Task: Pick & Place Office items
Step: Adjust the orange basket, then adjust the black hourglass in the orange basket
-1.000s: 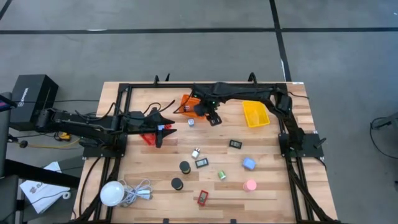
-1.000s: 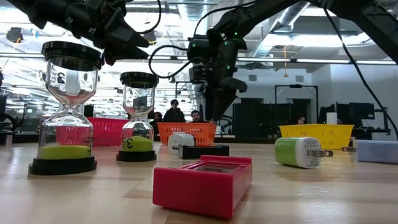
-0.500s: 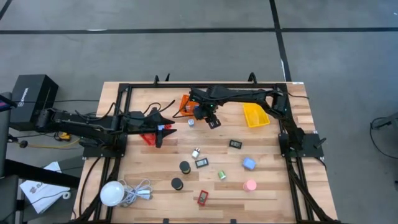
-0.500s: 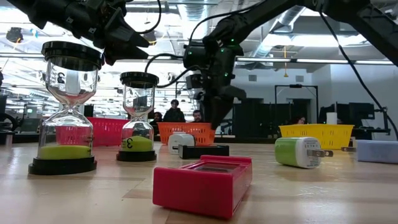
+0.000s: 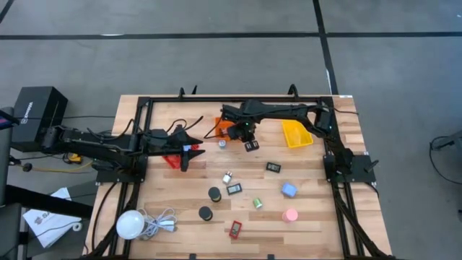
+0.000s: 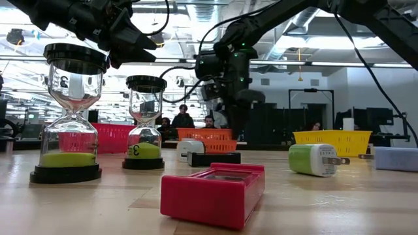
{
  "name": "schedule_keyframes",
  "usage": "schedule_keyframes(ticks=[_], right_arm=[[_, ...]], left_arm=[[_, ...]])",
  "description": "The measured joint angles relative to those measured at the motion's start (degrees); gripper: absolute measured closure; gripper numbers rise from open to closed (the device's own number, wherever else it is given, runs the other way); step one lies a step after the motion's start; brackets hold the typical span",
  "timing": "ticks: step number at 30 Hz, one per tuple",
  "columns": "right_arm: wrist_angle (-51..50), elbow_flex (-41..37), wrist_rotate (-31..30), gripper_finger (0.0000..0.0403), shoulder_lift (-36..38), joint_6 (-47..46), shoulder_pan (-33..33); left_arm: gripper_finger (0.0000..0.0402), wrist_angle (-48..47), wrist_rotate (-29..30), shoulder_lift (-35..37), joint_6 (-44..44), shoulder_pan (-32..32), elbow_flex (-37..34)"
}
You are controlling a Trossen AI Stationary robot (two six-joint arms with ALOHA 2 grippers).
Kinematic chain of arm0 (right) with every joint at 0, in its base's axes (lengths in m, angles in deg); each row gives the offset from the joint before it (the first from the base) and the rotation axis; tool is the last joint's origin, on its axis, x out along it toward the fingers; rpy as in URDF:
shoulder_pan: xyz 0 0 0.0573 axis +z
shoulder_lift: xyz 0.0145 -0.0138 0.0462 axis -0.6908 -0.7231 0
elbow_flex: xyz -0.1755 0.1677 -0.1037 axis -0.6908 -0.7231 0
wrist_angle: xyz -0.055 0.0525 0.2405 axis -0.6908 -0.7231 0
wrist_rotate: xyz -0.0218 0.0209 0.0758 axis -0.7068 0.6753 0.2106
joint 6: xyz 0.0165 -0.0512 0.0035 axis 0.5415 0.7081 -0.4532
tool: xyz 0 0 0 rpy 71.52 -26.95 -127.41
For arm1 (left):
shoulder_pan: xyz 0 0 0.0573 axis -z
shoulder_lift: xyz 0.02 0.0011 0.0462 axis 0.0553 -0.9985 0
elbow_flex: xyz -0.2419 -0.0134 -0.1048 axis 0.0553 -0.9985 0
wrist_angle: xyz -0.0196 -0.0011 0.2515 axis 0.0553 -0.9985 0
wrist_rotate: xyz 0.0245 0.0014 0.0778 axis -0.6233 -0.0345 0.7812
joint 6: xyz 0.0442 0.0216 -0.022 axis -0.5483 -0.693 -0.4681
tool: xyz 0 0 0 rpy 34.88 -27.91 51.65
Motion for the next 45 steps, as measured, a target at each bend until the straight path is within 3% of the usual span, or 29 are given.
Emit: schedule_keyframes(ticks=[22, 35, 41, 45], right_arm=[[-9.0, 0.0, -0.2, 0.0346, 0.7, -12.0, 6.3], [-10.5, 0.0, -0.2, 0.0239, 2.3, -11.9, 8.5], [-11.0, 0.0, -0.2, 0.023, 7.4, -12.1, 8.7], [-2.2, 0.0, 0.0, 0.0233, 10.2, -11.2, 7.2]], left_arm=[[0.0211, 0.0, 0.0, 0.0, 0.0, 0.0, 0.0], [0.0211, 0.0, 0.0, 0.0, 0.0, 0.0, 0.0], [0.0211, 0.2, 0.0, 0.0, 0.0, 0.0, 0.0], [0.0211, 0.7, 0.0, 0.0, 0.0, 0.0, 0.0]])
